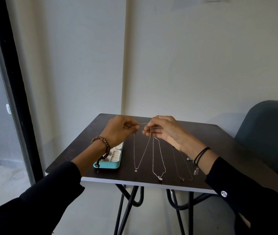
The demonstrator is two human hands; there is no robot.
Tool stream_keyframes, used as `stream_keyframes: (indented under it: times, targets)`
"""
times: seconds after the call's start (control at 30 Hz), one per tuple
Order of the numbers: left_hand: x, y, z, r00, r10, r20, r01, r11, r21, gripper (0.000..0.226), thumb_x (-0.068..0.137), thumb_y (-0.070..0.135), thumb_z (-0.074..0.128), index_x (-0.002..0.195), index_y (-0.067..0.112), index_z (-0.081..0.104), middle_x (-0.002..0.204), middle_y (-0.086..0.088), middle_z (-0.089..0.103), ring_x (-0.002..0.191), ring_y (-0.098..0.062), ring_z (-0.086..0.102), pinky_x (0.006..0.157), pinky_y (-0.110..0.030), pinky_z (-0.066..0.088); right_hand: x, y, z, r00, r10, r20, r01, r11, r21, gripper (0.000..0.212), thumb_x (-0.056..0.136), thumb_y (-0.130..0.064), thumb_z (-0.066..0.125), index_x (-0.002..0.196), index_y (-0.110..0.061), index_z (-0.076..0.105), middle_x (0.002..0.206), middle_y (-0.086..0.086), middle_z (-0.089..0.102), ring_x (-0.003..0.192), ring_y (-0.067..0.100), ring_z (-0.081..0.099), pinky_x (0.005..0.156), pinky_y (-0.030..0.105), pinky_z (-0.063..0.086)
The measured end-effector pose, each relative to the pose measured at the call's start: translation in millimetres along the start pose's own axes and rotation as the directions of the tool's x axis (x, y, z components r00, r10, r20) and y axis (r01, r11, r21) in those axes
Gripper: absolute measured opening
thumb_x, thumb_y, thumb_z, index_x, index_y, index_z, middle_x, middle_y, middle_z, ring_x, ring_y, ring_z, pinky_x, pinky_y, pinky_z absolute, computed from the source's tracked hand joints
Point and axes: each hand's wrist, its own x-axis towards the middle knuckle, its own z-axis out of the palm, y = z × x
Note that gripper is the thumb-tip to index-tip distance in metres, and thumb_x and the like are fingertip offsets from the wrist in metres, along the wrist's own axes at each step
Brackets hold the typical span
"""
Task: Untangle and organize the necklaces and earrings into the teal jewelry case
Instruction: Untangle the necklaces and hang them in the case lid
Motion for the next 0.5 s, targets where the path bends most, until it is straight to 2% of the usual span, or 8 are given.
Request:
stream_keyframes:
  times: [0.13, 0.23, 0.33, 0.5]
  targets:
    - [2, -3, 2, 0.998, -0.063, 0.017, 0.065, 0.992, -0.113, 0.015, 0.091, 0.032, 0.069, 0.091, 0.017, 0.073, 0.081, 0.005, 0.076, 0.083, -0.007, 0.07, 0.08, -0.024, 0.053, 2, 2, -1, 1.0, 0.009, -0.006, -0.009, 1.0, -0.007, 0.009, 0.091, -0.006, 0.061, 0.082, -0.005, 0.06, 0.079, 0.013, 0.069, 0.072, 0.023, 0.064, 0.061, 0.023, 0.048]
    - [2, -5, 2, 0.997, -0.079, 0.024, 0.082, 0.984, -0.158, 0.024, 0.092, 0.036, 0.067, 0.088, 0.013, 0.073, 0.081, 0.002, 0.076, 0.082, -0.009, 0.07, 0.079, -0.023, 0.05, 4, 4, -1, 1.0, 0.026, 0.003, -0.026, 0.999, 0.025, 0.011, 0.091, -0.004, 0.06, 0.081, -0.005, 0.059, 0.077, 0.012, 0.067, 0.06, 0.013, 0.054, 0.051, 0.019, 0.038]
    - [1, -9, 2, 0.995, -0.088, 0.043, 0.095, 0.976, -0.194, 0.031, 0.091, 0.04, 0.066, 0.086, 0.01, 0.073, 0.082, 0.0, 0.077, 0.086, -0.013, 0.071, 0.084, -0.024, 0.051, 5, 8, 0, 0.999, 0.043, 0.014, -0.043, 0.998, 0.039, 0.014, 0.092, -0.003, 0.059, 0.078, -0.007, 0.058, 0.074, 0.011, 0.066, 0.056, 0.01, 0.05, 0.047, 0.017, 0.035]
    - [4, -18, 5, 0.991, -0.102, 0.087, 0.119, 0.967, -0.224, 0.032, 0.09, 0.04, 0.067, 0.087, 0.009, 0.073, 0.082, -0.001, 0.076, 0.081, -0.008, 0.071, 0.079, -0.019, 0.049, 12, 18, -4, 0.997, 0.071, 0.006, -0.071, 0.996, 0.061, 0.013, 0.092, -0.004, 0.059, 0.08, -0.006, 0.059, 0.074, 0.011, 0.066, 0.056, 0.011, 0.05, 0.047, 0.017, 0.035]
